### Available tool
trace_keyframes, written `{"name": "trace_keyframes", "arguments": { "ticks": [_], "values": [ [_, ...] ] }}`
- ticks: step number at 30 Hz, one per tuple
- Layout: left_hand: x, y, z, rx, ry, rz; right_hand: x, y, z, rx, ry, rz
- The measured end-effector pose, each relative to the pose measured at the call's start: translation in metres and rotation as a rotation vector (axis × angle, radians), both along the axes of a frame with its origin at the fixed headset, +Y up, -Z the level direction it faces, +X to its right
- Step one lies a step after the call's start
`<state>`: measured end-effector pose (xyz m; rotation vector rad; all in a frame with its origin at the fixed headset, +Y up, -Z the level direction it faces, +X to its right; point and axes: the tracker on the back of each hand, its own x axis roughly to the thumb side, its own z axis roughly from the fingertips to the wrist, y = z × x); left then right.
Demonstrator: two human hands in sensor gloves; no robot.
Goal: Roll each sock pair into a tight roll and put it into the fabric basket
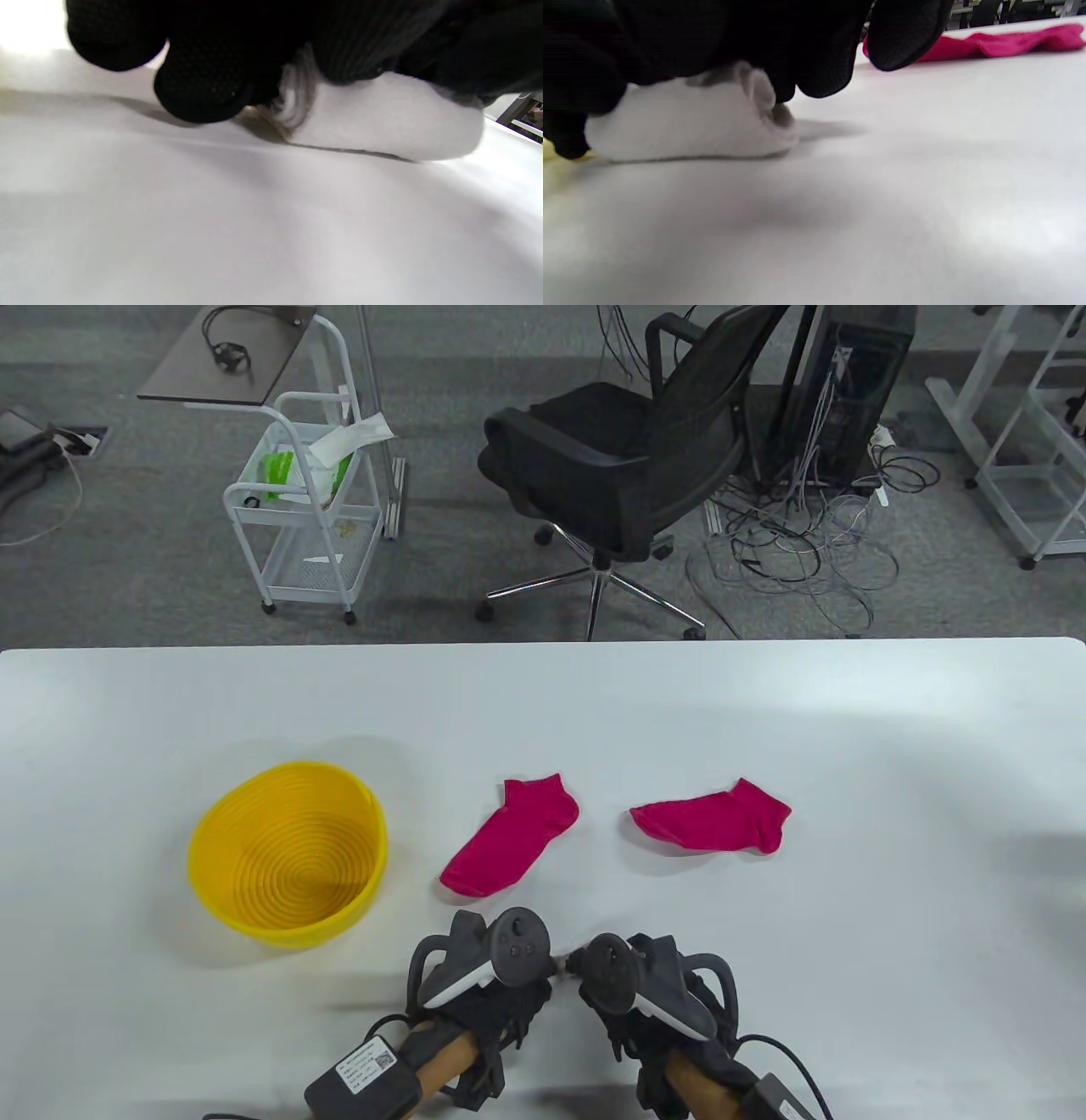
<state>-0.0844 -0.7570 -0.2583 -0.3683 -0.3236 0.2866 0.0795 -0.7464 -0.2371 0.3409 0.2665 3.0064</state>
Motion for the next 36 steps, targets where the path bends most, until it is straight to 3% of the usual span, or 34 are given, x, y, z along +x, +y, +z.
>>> {"name": "trace_keyframes", "arguments": {
  "ticks": [4, 8, 17, 27, 31, 36],
  "values": [
    [-0.001, 0.000, -0.001, -0.009, 0.011, 0.007, -0.002, 0.013, 0.006, 0.063, 0.038, -0.034],
    [-0.001, 0.000, -0.001, -0.005, 0.018, 0.009, -0.006, 0.015, 0.011, 0.051, 0.092, -0.025],
    [-0.004, 0.000, -0.001, -0.003, 0.027, 0.033, -0.004, 0.003, 0.006, -0.065, 0.070, 0.018],
    [-0.012, 0.017, 0.000, 0.007, 0.047, 0.081, 0.000, -0.003, 0.002, -0.112, 0.033, 0.030],
    [-0.009, 0.011, 0.001, -0.038, 0.028, 0.008, -0.001, -0.007, 0.002, -0.122, 0.025, 0.053],
    [-0.005, 0.004, 0.002, -0.016, 0.019, -0.021, -0.004, -0.012, 0.001, -0.101, -0.004, 0.086]
  ]
}}
